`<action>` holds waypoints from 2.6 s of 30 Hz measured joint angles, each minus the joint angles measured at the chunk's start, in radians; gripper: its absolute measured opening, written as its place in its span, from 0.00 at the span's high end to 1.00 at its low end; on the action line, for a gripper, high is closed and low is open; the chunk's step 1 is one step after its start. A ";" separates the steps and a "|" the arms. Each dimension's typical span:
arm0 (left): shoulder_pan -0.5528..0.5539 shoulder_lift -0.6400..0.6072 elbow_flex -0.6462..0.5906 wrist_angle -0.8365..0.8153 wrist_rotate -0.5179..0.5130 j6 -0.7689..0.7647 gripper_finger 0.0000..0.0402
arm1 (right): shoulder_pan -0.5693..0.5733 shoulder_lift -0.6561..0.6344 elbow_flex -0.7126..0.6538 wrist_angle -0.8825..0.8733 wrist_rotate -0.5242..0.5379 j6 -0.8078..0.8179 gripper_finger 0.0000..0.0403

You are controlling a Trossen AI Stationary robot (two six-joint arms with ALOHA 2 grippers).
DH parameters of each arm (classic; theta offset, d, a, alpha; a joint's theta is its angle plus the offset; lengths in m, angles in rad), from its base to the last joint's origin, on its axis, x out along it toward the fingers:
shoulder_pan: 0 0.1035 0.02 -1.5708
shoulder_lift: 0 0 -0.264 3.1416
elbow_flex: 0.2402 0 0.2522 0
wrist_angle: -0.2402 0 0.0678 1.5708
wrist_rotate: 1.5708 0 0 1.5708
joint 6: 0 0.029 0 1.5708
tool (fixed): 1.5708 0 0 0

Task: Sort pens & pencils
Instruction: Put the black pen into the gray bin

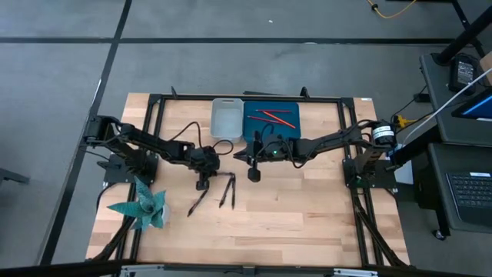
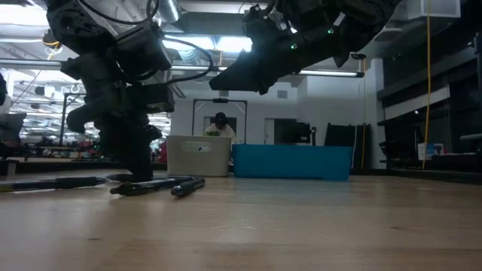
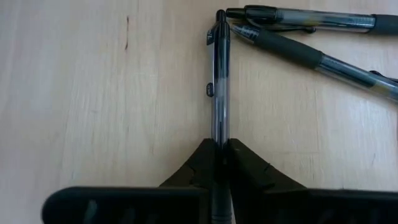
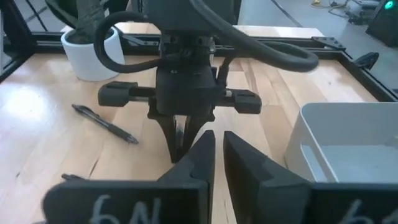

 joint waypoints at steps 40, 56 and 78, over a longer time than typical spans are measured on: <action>-0.079 -0.729 -0.169 0.305 -0.241 0.101 0.96 | 0.189 -0.329 -0.326 0.170 0.176 -0.054 0.95; 0.104 -0.730 -0.402 0.840 -0.160 0.097 0.96 | 0.198 -0.336 -0.371 0.257 0.177 -0.091 0.95; 0.298 -0.334 -0.215 0.949 -0.360 0.131 0.96 | 0.195 -0.335 -0.371 0.277 0.256 -0.132 0.95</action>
